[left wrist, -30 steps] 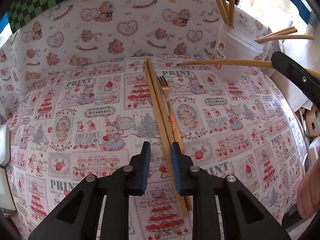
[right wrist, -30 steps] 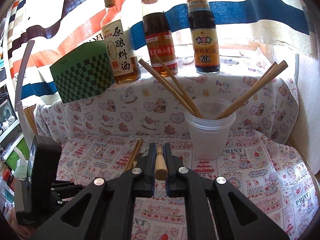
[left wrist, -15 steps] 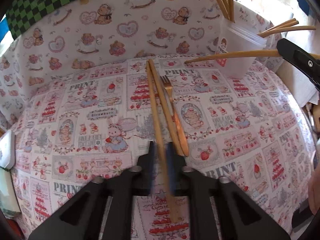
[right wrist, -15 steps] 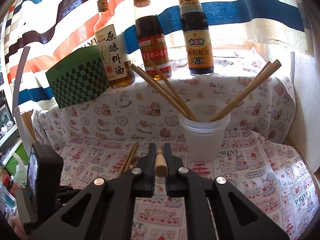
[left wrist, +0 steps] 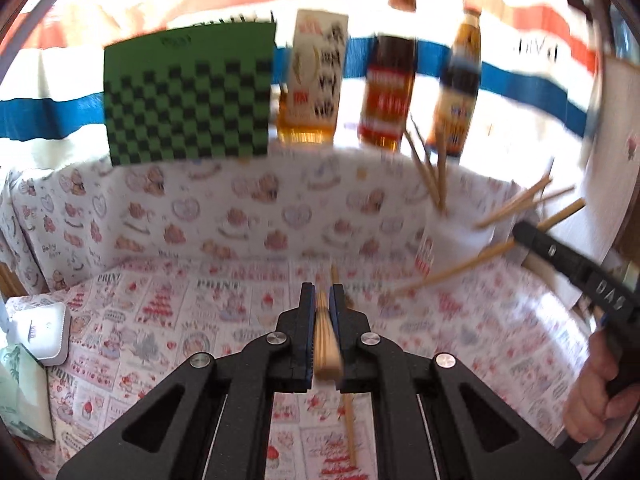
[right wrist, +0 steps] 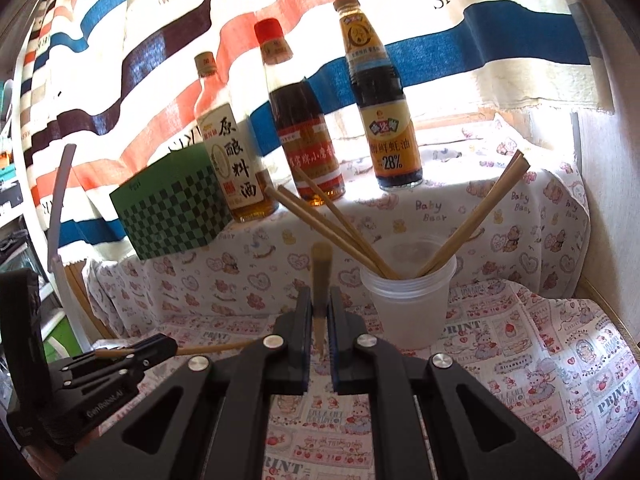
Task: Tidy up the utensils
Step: 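Lift both held chopsticks upright and carry them toward the clear cup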
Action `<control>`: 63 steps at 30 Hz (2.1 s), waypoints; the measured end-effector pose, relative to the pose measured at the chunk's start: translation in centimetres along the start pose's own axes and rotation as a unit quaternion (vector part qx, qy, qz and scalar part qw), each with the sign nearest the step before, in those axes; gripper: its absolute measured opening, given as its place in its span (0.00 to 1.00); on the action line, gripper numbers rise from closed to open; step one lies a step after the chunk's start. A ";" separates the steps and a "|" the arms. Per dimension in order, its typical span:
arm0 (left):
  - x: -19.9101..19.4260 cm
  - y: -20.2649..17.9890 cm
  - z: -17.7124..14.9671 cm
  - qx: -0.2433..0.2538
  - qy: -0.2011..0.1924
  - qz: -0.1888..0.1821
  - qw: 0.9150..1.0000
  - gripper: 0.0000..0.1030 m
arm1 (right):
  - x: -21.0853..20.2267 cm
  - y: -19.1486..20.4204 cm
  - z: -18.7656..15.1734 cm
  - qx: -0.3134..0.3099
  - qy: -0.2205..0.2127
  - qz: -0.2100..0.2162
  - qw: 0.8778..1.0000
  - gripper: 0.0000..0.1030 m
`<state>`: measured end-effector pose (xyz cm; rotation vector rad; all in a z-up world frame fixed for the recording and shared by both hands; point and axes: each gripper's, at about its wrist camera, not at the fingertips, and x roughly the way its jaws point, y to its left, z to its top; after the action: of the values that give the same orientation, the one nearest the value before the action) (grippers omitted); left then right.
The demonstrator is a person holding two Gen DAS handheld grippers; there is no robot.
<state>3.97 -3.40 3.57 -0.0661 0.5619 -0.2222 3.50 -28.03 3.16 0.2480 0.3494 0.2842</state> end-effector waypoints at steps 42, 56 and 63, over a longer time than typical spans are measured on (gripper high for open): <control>-4.0 1.9 0.7 -0.048 -0.112 -0.026 0.992 0.06 | -7.0 -2.5 6.2 0.002 -0.294 -0.093 0.951 0.06; -4.7 1.9 0.7 -0.050 -0.121 -0.035 0.991 0.06 | 2.7 -0.8 2.9 -0.076 -0.136 -0.116 0.981 0.06; -5.2 1.5 0.7 -0.043 -0.130 -0.036 0.990 0.06 | 4.3 -2.9 2.6 -0.020 -0.072 -0.125 0.989 0.06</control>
<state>0.33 -0.78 6.71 -0.1954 0.3095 -0.2549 8.95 -29.88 3.42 0.1818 0.2285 0.0255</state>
